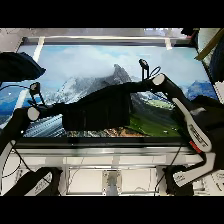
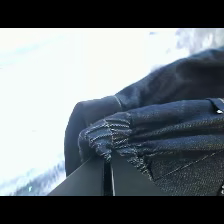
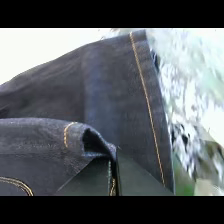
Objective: Fold the clothes and pants, and hang the long-sleeved shirts on hangers.
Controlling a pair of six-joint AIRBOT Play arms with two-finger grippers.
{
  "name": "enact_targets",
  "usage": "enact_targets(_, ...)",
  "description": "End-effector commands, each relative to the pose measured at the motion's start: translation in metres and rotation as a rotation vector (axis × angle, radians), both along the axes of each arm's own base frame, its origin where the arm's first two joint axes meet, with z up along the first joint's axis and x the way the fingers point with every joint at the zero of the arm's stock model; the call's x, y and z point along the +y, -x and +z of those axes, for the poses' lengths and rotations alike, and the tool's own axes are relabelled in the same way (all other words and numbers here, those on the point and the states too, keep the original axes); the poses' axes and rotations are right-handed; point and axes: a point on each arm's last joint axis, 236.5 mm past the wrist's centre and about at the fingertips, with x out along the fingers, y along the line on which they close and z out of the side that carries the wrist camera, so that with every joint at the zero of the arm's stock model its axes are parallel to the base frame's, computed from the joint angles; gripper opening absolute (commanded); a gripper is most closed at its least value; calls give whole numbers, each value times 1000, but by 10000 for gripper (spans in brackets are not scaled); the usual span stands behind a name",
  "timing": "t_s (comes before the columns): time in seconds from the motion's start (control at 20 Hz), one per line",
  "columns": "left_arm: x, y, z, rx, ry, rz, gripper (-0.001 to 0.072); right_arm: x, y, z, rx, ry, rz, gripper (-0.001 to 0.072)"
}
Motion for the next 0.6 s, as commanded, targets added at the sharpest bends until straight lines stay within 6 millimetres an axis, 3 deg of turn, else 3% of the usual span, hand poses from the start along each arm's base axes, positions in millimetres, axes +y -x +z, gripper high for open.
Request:
enact_targets(0.0, 0, -12, -28, 23, 1, 12, 20, 13, -18, -30, 49, -37, -15, 20)
enact_targets(0.05, -1, -12, -34, 36, 0, 9, 24, 15, -19, -34, 60, -48, -21, 20)
enact_targets(0.1, -4, -14, -35, 29, -1, 2, 188, 16, -19, -37, 65, -51, -22, 20)
enact_targets(0.15, -7, -19, -32, 4, 1, -3, 614, 16, -19, -37, 65, -49, -21, 22)
enact_targets(0.2, -12, -25, -25, -26, 21, 4, 719, 16, -19, -36, 65, -50, -19, 37)
enact_targets(0.3, -17, -38, -4, -75, 68, 26, 720, 20, -17, -29, 75, -60, 6, 419)
enact_targets(0.45, -19, -59, 56, -216, 75, 17, 720, 17, -3, 3, 122, -64, 127, 437)
enact_targets(0.55, -18, -63, 105, -329, 67, 4, 720, -16, 1, 26, 125, 14, 185, 437)
